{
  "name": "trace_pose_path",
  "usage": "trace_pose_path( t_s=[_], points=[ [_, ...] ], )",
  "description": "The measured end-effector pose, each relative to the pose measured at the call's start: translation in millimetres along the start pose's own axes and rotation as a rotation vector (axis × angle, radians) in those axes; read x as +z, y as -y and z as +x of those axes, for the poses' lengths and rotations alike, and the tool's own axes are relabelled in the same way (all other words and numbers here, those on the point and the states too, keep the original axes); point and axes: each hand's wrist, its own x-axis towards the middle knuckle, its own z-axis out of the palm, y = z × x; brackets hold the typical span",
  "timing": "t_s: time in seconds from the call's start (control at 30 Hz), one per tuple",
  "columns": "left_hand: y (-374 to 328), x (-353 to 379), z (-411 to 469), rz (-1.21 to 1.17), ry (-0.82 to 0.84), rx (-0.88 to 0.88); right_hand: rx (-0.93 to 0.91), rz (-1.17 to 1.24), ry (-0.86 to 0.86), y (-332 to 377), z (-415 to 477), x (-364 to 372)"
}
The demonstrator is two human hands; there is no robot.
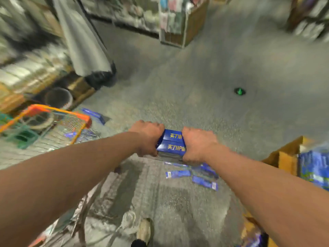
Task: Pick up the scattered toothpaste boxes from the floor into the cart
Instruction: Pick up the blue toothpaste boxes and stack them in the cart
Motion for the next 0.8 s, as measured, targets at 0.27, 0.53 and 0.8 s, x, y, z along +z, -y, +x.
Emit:
trace_pose_path(
  t_s=[0.27,0.53,0.8],
  points=[
    [143,-71,-102,-0.033,-0.143,-0.219,-0.234,-0.073,-0.156,129,32,-137],
    [316,-46,-171,-0.064,-0.109,-0.345,-0.333,-0.048,-0.143,298,117,-183],
    [447,15,-182,-0.07,-0.056,-0.448,-0.419,-0.019,-0.115,421,206,-175]
  ],
)
